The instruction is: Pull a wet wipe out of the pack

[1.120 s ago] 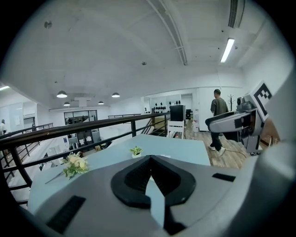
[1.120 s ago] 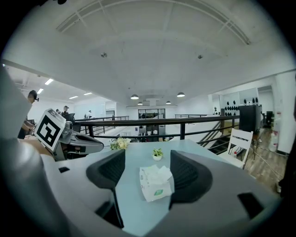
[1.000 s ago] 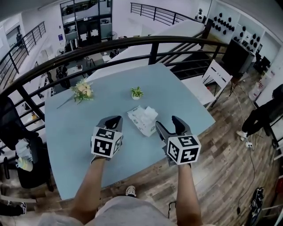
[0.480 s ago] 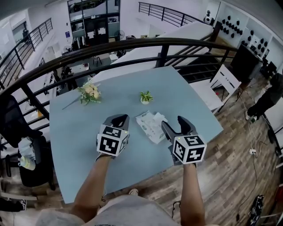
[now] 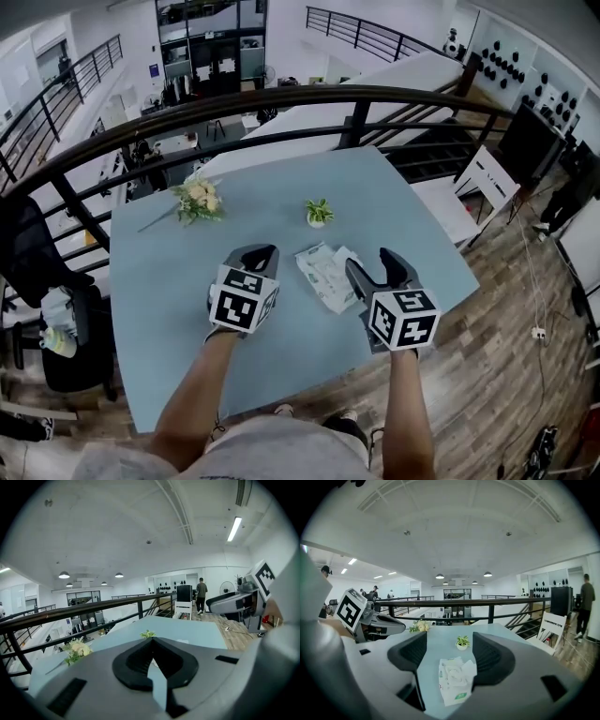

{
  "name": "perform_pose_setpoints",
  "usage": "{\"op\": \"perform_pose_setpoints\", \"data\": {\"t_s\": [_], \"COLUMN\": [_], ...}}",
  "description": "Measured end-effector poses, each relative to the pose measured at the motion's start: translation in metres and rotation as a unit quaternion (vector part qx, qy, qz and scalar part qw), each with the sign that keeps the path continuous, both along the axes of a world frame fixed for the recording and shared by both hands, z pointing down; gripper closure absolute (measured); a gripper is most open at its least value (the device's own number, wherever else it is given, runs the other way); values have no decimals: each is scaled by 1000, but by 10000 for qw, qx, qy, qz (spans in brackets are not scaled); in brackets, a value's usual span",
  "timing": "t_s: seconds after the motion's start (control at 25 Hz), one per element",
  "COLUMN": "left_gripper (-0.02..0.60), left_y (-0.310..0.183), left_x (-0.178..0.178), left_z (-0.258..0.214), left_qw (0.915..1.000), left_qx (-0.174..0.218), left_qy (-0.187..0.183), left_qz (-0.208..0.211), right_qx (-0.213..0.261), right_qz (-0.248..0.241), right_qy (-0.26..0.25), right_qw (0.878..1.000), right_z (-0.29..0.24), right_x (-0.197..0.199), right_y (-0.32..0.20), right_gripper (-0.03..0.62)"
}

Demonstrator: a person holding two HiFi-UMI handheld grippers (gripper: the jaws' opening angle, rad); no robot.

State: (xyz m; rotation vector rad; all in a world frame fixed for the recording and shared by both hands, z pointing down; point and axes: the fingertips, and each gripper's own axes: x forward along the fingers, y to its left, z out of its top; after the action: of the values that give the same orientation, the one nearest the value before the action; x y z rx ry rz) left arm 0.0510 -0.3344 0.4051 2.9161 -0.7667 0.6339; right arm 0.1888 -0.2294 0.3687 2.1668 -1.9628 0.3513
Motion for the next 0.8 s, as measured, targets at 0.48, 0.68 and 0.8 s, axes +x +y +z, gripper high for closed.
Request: {"op": "perform_pose_setpoints", "data": {"t_s": [0.48,0.68,0.8], "left_gripper": [588,588,588], "left_y": [-23,-33,-35], "left_x": [4,7,11], "left_z": [15,18,23], "left_qw": [9992,9974,9961], "left_qx": [65,72,26], "left_qy": [-122,-150,-187], "left_qz": [-373,-700,-860], "right_qx": [24,13,8], "right_qz": [-476,-800,-938], "right_qy": [-47,-36,-42], "right_qw": [9989,9968,9956], "right_z": [16,18,19], "right_x": [10,19,27], "right_y": [-44,-61,-66], "right_gripper": [287,287,287]}}
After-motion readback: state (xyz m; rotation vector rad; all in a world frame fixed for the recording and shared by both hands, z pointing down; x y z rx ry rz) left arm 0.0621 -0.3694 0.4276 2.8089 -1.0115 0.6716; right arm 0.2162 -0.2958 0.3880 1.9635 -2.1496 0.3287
